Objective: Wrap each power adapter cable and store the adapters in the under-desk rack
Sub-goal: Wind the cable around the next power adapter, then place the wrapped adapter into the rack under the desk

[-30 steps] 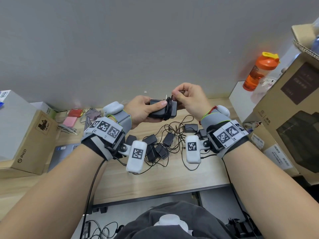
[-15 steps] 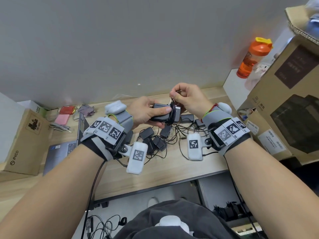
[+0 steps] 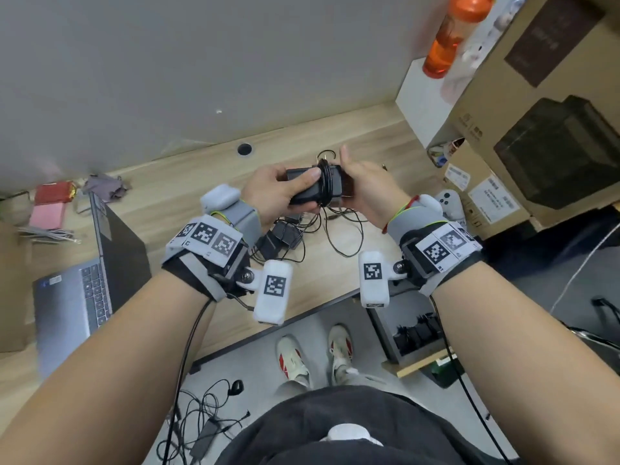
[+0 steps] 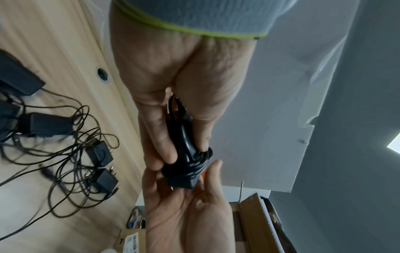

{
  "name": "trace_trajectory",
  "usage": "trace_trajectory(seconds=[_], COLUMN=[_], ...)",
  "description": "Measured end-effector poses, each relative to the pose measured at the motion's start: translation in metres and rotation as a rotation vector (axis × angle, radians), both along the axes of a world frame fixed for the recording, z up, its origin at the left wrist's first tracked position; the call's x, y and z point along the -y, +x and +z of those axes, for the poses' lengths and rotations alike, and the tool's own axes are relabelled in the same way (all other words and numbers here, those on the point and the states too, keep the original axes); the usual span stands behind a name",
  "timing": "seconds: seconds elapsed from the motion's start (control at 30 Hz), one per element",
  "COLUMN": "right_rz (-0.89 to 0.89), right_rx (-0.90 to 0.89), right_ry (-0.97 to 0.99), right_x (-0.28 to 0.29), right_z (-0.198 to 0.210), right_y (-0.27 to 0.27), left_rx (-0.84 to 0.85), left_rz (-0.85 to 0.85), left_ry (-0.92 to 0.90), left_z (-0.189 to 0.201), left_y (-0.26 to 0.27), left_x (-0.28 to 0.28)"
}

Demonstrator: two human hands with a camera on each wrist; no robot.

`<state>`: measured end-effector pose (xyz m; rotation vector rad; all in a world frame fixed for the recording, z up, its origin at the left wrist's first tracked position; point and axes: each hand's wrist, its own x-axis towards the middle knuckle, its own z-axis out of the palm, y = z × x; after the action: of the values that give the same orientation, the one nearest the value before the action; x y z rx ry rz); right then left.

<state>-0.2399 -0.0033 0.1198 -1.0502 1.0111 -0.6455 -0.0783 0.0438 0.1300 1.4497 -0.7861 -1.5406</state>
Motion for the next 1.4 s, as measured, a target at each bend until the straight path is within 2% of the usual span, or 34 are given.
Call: trace_trajectory(seconds=[0.1,0.27,0.33,0.47,0.57,0.63,0.73,0.8,0.9,1.1,1.17,1.3,1.33,1.4], right_rz=[0.025,-0.066,-0.056,-0.017,0.032,0.100,0.075,-0.006,-0.052,0.009,0.032,0.108,0.120,0.154], right_rx=[-0.025,-0.048,-0.050,-0.049,-0.058,-0.092,-0.188,-0.244,-0.304,-0.417,-0.486,-0.646,-0.664,-0.727], right_ry=[0.000,0.022,0.027,0.056,0.109,0.114,0.083,0.065,0.083,0.174,0.165,0.202,0.230,0.254], right_x=[-0.014,-0.025,-0.031,-0.037,-0.035,-0.034,-0.026,-0.024,-0.020,-0.038,-0.047,-0.062,-0.064,-0.068], right_z=[-0.015,-0.036,-0.042,-0.047,-0.044,-0.042,-0.051,-0.062,-0.081,-0.143,-0.160,-0.228,-0.256,-0.282], right_y=[-0.004,-0.020,-0.027,-0.040,-0.054,-0.073,-0.113,-0.137,-0.195,-0.282,-0.294,-0.317,-0.323,-0.325], left_rx=[-0.019,-0.046,0.037,0.396,0.481,0.423,0.135,0.088,0.077,0.219,0.293,0.372,0.387,0.411], left_rz=[0.014,-0.121,-0.173,-0.242,-0.216,-0.194,-0.103,-0.117,-0.108,-0.153,-0.186,-0.238,-0.247,-0.259], left_ry=[0.041,0.018,-0.002,-0.054,-0.079,-0.058,0.099,0.155,0.192,0.209,0.214,0.337,0.356,0.360], left_z=[-0.019,-0.035,-0.041,-0.049,-0.049,-0.049,-0.052,-0.059,-0.079,-0.148,-0.167,-0.225,-0.242,-0.261], left_y=[-0.007,-0.014,-0.016,-0.023,-0.038,-0.059,-0.093,-0.109,-0.160,-0.254,-0.268,-0.296,-0.302,-0.304], left_x=[-0.003,-0.015,-0.021,-0.025,-0.029,-0.030,-0.033,-0.036,-0.043,-0.067,-0.080,-0.105,-0.111,-0.118])
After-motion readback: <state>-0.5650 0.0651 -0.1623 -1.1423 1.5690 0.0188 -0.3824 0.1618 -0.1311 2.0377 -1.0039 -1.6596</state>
